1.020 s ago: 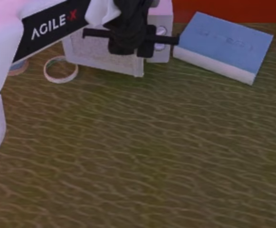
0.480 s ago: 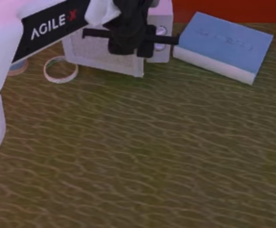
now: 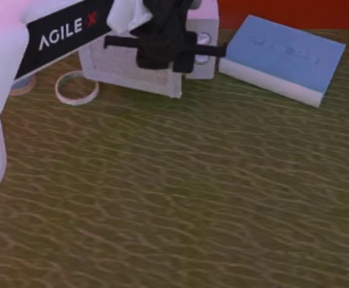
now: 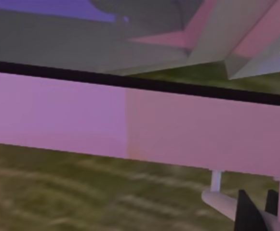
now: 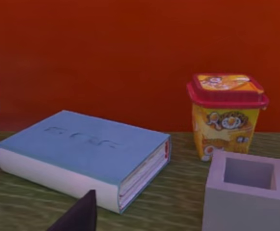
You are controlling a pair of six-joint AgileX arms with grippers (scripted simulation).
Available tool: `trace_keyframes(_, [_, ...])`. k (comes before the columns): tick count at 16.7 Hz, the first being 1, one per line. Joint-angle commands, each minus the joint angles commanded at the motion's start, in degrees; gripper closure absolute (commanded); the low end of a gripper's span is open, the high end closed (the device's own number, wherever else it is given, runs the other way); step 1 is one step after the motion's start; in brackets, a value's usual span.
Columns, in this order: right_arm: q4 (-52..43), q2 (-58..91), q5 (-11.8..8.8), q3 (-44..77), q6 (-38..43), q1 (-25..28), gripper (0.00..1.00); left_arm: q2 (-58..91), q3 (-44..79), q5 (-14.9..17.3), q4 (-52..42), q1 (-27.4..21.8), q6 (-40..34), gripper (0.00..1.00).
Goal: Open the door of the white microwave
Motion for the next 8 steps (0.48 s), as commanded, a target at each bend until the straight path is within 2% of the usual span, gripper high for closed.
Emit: trace_keyframes(8, [0.00, 0.00, 0.00, 0.00, 0.00, 0.00, 0.00, -4.54, -6.84, 2.21, 3.37, 1.25, 5.12, 1.00])
